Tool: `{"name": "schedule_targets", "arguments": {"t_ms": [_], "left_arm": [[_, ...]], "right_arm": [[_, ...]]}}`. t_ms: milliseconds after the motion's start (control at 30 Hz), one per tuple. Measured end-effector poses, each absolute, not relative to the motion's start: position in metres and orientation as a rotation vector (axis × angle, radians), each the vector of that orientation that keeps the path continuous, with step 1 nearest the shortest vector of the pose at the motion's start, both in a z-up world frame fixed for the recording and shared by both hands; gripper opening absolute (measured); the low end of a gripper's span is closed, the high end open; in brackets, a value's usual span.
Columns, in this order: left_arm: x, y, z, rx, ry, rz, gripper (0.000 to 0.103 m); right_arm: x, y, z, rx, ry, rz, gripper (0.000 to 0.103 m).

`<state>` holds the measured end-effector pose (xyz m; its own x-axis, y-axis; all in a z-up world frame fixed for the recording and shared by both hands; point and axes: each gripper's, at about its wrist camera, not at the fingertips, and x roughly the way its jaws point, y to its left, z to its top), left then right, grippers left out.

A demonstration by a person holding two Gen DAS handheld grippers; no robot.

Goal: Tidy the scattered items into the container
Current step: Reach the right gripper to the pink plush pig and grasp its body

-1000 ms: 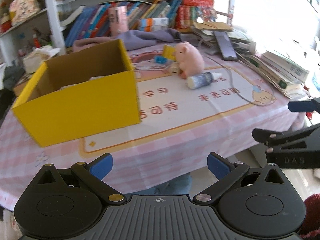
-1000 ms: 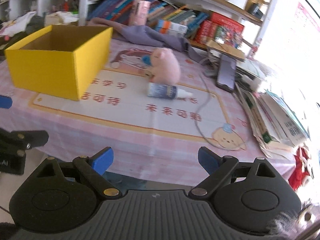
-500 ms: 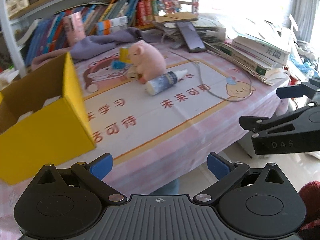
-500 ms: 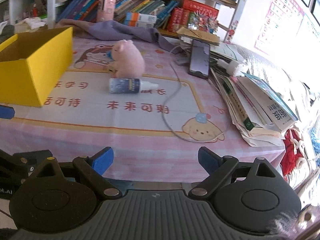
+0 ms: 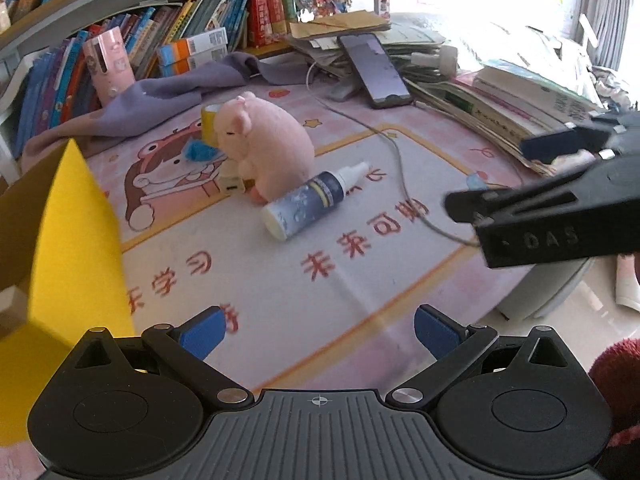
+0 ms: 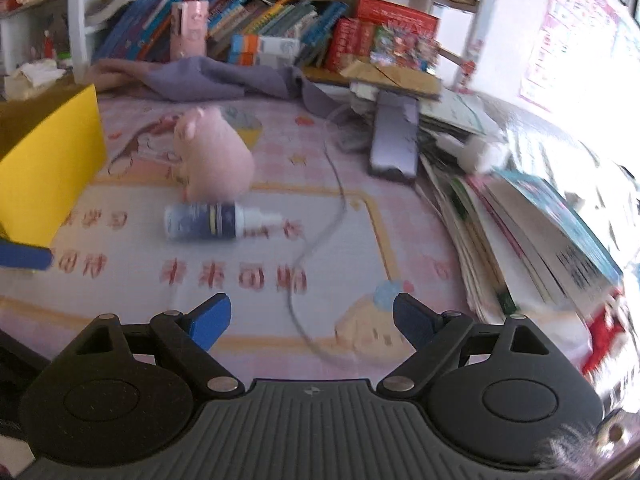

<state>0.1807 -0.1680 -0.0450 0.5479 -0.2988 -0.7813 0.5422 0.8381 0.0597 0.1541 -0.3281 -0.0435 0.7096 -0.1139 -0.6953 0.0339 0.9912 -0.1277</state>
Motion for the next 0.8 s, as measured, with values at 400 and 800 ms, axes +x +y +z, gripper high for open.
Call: {"name": "schedule_targets", "arguments": {"t_ms": [400,800], "left_arm": [[0.229,-0.19,-0.043,0.282,0.898,-0.364,0.101],[0.252,-0.221,-0.048,0.359,0.887,-0.356,0.094]], "right_arm": [[0.27,-0.329,-0.044,-0.156,0.773,0.327,0.084],[0.361,-0.304,-0.072,-0.304,0.773,0.588,0.056]]}}
